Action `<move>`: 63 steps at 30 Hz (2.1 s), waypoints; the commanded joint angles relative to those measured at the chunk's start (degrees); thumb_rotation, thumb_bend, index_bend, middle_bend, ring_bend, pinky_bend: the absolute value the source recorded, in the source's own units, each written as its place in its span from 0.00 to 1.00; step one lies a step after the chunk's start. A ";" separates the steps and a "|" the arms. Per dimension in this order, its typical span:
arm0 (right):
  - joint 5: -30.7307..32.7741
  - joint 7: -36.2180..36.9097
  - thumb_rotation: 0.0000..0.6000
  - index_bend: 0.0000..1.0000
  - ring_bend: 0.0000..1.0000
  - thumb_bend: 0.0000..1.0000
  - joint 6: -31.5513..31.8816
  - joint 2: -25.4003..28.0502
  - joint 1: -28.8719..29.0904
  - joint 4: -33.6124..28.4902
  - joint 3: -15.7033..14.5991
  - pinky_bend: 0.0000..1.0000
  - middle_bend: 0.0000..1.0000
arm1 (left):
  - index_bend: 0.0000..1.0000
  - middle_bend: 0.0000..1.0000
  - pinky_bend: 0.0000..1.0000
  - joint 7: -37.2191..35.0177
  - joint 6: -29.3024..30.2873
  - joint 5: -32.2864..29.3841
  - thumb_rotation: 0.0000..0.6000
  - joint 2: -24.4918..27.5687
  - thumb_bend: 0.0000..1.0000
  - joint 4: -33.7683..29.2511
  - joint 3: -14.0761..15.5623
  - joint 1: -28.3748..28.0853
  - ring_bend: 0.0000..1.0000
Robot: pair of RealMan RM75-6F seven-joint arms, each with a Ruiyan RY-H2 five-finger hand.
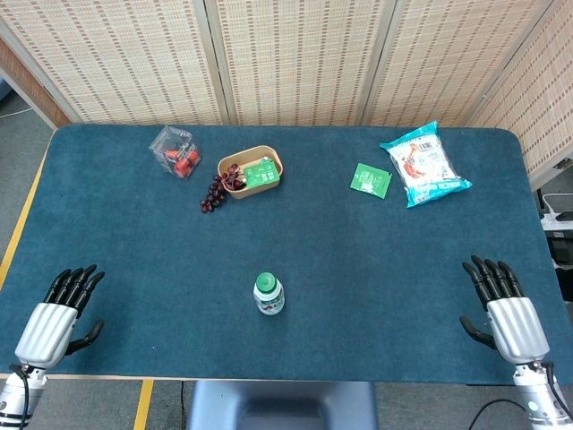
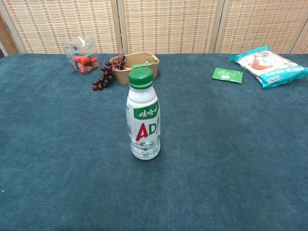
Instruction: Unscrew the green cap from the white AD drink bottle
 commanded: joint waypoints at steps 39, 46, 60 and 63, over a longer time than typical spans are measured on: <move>-4.16 -3.51 1.00 0.00 0.00 0.16 0.93 7.38 1.60 -12.49 0.85 0.00 0.00 | 0.00 0.00 0.01 -60.98 -14.20 3.41 1.00 -36.47 0.33 17.83 -1.31 -22.08 0.00; -2.47 -2.54 1.00 0.00 0.00 0.16 0.23 7.86 1.71 -11.52 1.28 0.00 0.00 | 0.00 0.00 0.01 -56.91 -16.94 0.25 1.00 -40.91 0.33 23.09 -4.29 -24.74 0.00; -1.01 -2.69 1.00 0.00 0.00 0.16 -2.18 6.96 3.11 -10.57 1.92 0.00 0.00 | 0.13 0.12 0.00 -56.55 -19.97 -2.38 1.00 -42.61 0.32 23.66 -5.61 -27.61 0.00; -1.93 -3.69 1.00 0.00 0.00 0.16 -3.63 6.58 4.54 -11.23 2.21 0.00 0.00 | 0.30 0.32 0.00 -56.91 -20.52 -2.37 1.00 -42.21 0.34 22.85 -5.00 -27.90 0.00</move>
